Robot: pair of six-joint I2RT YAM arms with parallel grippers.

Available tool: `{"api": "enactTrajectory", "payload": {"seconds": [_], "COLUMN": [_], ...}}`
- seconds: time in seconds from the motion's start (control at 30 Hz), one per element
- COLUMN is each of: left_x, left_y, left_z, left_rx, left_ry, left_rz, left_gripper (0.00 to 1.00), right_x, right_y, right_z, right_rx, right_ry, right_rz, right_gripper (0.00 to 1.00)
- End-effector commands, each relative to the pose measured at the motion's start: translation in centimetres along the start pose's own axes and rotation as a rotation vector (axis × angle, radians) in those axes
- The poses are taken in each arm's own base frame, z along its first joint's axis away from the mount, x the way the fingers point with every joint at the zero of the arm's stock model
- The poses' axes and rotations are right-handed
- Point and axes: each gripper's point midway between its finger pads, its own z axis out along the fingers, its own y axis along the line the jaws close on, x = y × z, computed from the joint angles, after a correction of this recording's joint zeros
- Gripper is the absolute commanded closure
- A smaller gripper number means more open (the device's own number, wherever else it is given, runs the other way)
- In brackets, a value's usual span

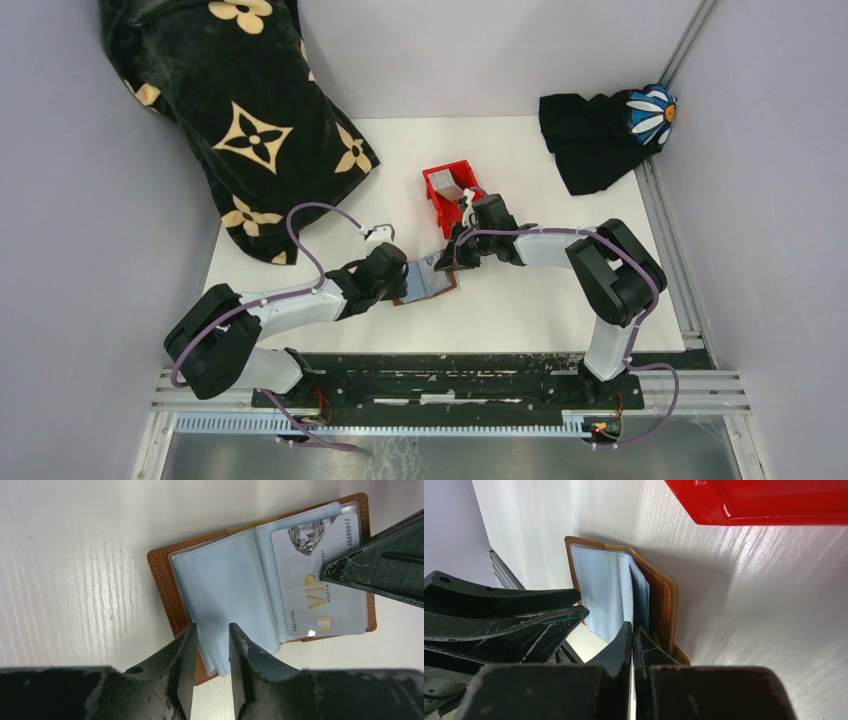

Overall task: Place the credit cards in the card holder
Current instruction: Open the card holder at the center of the board, then insert the credit card into the card holder.

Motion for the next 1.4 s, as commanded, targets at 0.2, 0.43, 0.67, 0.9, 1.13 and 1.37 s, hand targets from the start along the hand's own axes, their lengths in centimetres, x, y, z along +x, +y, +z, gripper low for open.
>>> {"api": "enactTrajectory", "payload": {"seconds": [0.2,0.43,0.67,0.9,1.13,1.37], "left_x": [0.4,1.1,1.7,1.9,2.0,1.9], "left_y": [1.4,1.6,1.8,1.9,1.8,1.8], "left_z": [0.5,1.0,1.3,1.4,1.4,1.4], "left_rx": [-0.047,-0.051,-0.053,-0.05,-0.046,-0.046], "left_ry": [-0.001,0.02,0.032,0.035,0.037,0.037], "left_rz": [0.058,0.063,0.062,0.06,0.058,0.057], "left_gripper": [0.66,0.7,0.72,0.72,0.72,0.72], "right_x": [-2.2,-2.4,-2.2,-1.8,-1.2,-0.9], "right_y": [1.9,2.6,3.5,3.8,3.5,2.9], "right_z": [-0.3,-0.6,-0.4,-0.1,0.5,0.9], "right_rx": [-0.039,-0.057,-0.073,-0.073,-0.068,-0.06], "right_ry": [-0.055,-0.066,-0.063,-0.057,-0.043,-0.037], "right_rz": [-0.024,-0.026,-0.038,-0.046,-0.047,-0.042], "right_gripper": [0.99,0.99,0.99,0.99,0.99,0.99]}}
